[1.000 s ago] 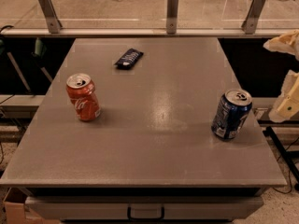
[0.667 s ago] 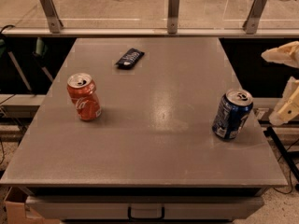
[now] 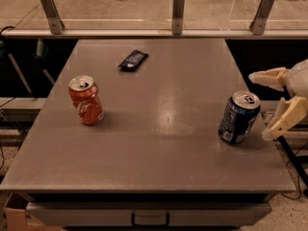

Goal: Knock pepsi can over

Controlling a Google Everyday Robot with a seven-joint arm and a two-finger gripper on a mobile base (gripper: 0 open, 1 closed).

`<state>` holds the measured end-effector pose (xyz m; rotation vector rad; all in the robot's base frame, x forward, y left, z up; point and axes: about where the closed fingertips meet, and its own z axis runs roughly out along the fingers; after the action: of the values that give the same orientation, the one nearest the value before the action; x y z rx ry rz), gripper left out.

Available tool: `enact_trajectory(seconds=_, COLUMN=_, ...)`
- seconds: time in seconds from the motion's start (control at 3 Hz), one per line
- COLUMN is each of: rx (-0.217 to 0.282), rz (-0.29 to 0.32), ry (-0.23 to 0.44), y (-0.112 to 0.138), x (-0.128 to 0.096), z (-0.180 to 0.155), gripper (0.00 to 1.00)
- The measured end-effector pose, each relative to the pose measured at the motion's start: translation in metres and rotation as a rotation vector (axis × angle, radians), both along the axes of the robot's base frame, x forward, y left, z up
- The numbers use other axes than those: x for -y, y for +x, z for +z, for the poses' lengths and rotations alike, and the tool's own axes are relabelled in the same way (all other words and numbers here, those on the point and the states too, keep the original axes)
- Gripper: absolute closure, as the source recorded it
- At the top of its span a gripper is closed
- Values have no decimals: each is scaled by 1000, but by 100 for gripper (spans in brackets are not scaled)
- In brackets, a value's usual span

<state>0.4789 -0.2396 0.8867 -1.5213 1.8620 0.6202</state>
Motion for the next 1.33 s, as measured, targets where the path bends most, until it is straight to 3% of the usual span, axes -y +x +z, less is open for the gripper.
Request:
enact_trajectory(seconds=0.33, rx=-7, rz=68, ry=119, y=11, x=-30, z=-19, gripper=0)
enact_trajectory(seconds=0.67, rx=-1, rz=141, ry=213, y=23, x=-74, z=-19, gripper=0)
enact_trajectory(seconds=1.0, rx=-4, rz=241, ry=303, y=26, x=-143, z=-5, gripper=0)
enact_trajectory(seconds=1.33, rx=-4, rz=299, ry=366, y=26, x=-193, z=14, gripper=0)
